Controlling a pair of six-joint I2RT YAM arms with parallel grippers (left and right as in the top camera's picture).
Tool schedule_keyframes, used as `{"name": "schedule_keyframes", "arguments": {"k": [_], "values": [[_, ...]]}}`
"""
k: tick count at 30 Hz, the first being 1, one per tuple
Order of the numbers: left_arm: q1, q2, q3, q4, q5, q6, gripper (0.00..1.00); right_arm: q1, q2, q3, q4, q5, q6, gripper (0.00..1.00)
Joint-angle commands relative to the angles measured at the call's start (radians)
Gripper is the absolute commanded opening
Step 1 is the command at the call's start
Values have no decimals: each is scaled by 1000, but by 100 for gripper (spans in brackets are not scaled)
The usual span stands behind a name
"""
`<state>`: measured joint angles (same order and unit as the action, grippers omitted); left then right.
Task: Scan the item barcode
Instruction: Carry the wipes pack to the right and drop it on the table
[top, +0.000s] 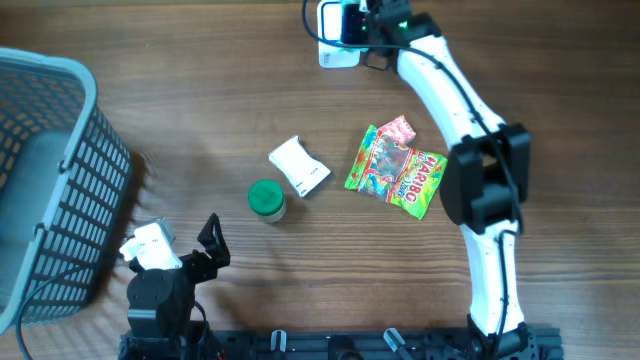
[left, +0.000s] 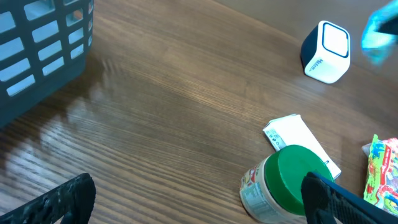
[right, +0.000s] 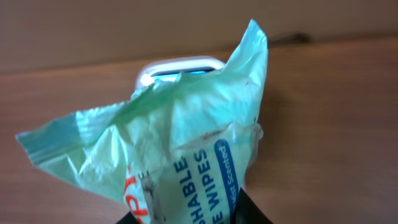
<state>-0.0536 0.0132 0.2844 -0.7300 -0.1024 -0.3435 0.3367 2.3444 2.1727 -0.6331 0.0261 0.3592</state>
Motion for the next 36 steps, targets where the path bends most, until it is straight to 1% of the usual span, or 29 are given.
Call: {"name": "schedule_keyframes", "arguments": {"k": [1,4,6,9,11,14,18,23,26,31,33,34,35,36], "values": [[-2,-7,-3,3,12,-5,100,-45,-181,40,-141,251,8,4],[-2,-7,-3,3,13,-5,100,-103,-224,40,-330,369,19,5],[-2,-7,-3,3,12,-5,100,-160,-224,39,-426,446,72,5],[-2,-7,-3,3,13,-5,100,-259,-216,2,-481,513,176,5],[-2,-7,-3,3,12,-5,100,-352,-214,-50,-496,509,310,4],[-2,-7,-3,3,12,-5,100,-465,-206,-136,-496,509,498,4],[-2,-7,-3,3,12,-5,100,-574,-193,-274,-451,517,641,4],[-2,-7,-3,3,12,-5,100,-689,-193,-449,-314,516,663,4],[-2,-7,-3,3,13,-5,100,-758,-192,-507,-255,519,663,4],[-2,-7,-3,3,12,-5,100,-844,-192,-514,-229,519,664,4],[-2,-7,-3,3,13,-5,100,-867,-192,-514,-224,516,661,38],[-2,-7,-3,3,13,-5,100,-874,-192,-514,-225,516,654,52],[-2,-7,-3,3,12,-5,100,-879,-192,-514,-222,517,629,61],[-2,-7,-3,3,13,-5,100,-882,-193,-514,-224,517,627,73]]}}
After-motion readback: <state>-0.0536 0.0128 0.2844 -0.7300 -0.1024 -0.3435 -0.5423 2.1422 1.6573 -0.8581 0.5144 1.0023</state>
